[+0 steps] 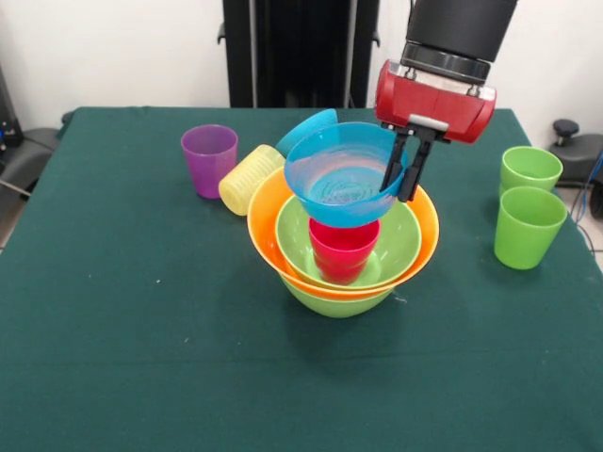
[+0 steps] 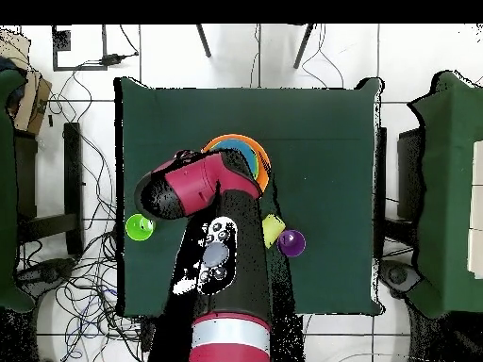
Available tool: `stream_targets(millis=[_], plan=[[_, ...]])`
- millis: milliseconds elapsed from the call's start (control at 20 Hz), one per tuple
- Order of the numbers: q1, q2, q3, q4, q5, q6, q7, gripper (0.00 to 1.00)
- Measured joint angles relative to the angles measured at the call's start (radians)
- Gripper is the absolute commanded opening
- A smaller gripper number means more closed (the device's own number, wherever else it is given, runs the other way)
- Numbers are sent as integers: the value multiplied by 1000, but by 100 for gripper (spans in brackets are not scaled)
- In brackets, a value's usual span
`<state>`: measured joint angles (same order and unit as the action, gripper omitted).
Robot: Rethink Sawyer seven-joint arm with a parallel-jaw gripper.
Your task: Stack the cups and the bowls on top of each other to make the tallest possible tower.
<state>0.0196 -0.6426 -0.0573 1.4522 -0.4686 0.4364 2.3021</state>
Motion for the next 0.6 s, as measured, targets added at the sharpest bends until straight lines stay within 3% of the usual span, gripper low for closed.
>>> stream_targets(millis=[600], plan=[[-7,11,0,-5,0,-27,0,0]])
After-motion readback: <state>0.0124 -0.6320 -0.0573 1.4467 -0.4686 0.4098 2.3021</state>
